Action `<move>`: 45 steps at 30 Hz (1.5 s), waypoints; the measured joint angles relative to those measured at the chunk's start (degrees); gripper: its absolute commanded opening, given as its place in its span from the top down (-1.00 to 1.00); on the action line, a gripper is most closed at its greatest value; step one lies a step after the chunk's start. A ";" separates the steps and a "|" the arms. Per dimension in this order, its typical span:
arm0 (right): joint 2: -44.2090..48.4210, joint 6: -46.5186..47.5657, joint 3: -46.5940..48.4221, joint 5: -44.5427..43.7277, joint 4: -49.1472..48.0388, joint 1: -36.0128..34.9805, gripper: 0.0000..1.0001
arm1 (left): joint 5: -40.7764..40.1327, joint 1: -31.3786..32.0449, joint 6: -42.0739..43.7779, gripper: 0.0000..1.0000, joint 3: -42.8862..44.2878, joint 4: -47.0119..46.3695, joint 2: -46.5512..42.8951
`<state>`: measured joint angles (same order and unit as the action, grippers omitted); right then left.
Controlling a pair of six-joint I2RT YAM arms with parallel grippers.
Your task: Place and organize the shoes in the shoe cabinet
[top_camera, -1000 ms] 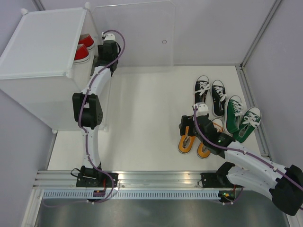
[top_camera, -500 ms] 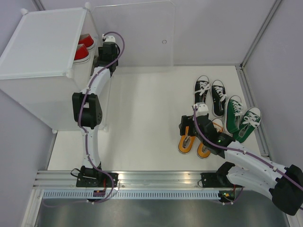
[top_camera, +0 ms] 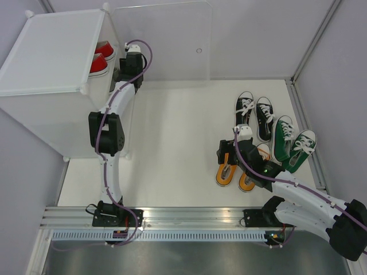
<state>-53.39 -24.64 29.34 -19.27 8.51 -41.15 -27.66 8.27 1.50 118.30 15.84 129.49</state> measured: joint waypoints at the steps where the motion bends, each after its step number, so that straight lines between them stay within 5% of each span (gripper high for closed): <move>1: 0.00 0.00 0.00 0.00 0.00 0.00 -0.80 | -0.61 0.11 0.02 -0.22 0.02 -0.13 0.09; 13: -0.26 0.00 0.00 0.00 -0.17 0.00 -0.80 | -9.27 -0.02 0.59 -0.22 1.42 0.85 0.35; 21: -0.37 0.00 0.00 0.02 -0.37 0.00 -0.79 | -7.58 -0.22 0.83 -0.36 1.22 1.46 0.24; 45: -1.60 0.00 0.07 1.07 0.15 0.00 -0.78 | -7.06 2.25 -5.57 -0.26 -22.25 4.00 -18.25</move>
<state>-54.98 -24.64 29.41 -18.20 8.67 -41.15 -34.72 10.52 -4.08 96.05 19.84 111.24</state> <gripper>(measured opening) 0.891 0.632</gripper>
